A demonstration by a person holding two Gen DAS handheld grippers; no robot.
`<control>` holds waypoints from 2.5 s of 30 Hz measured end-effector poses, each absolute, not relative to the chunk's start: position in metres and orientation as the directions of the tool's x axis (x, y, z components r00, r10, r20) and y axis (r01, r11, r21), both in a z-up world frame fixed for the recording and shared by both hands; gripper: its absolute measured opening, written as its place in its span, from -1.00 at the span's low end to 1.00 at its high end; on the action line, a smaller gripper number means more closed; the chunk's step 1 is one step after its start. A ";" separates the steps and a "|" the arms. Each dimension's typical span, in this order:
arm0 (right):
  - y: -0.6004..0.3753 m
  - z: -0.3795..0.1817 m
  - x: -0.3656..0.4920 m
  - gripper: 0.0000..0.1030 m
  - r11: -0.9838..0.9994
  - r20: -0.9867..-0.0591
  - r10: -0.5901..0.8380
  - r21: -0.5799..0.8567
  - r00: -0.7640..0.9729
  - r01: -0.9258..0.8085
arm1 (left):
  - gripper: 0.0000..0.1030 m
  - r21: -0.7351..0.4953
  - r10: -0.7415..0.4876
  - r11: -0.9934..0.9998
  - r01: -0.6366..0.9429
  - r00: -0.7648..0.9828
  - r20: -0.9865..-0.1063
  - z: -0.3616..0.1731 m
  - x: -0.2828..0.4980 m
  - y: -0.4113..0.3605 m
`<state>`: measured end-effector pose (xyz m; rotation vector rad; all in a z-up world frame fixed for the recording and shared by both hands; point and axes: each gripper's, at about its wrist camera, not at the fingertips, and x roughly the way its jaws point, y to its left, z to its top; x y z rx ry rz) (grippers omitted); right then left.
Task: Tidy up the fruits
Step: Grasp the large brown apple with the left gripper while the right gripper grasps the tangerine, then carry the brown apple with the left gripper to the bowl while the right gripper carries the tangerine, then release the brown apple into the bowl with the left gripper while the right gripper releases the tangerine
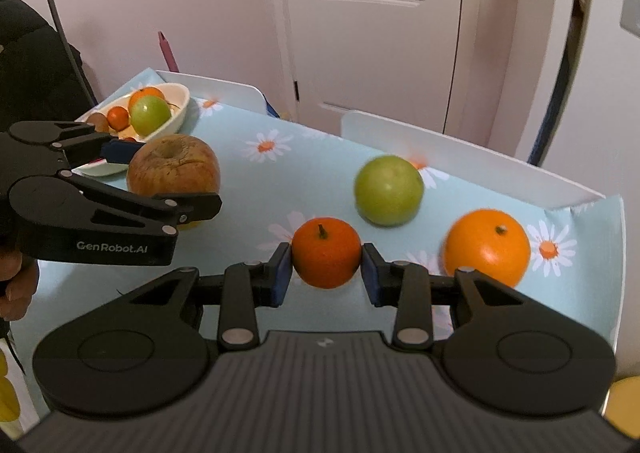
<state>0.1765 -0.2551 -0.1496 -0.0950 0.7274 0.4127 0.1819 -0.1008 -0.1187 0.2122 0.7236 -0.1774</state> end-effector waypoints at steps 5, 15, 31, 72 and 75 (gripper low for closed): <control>-0.237 -0.133 0.173 0.01 0.911 -0.654 0.340 0.052 0.676 -0.408 | 0.54 0.127 -0.075 0.970 0.208 0.753 -0.654 -0.102 0.171 -0.083; -0.181 -0.100 0.169 0.01 0.900 -0.639 0.360 0.048 0.680 -0.433 | 0.54 0.126 -0.042 0.980 0.153 0.781 -0.623 -0.066 0.158 -0.031; -0.069 -0.084 0.187 0.01 0.917 -0.648 0.354 0.098 0.675 -0.387 | 0.54 0.153 -0.032 0.974 0.168 0.770 -0.637 -0.057 0.181 0.076; -0.033 -0.099 0.234 0.01 0.898 -0.717 0.362 0.097 0.596 -0.430 | 0.93 0.091 -0.036 0.986 0.136 0.723 -0.690 -0.074 0.188 0.123; -0.026 -0.107 0.238 0.01 0.879 -0.729 0.374 0.081 0.573 -0.471 | 0.93 0.087 -0.015 0.990 0.107 0.708 -0.706 -0.077 0.180 0.125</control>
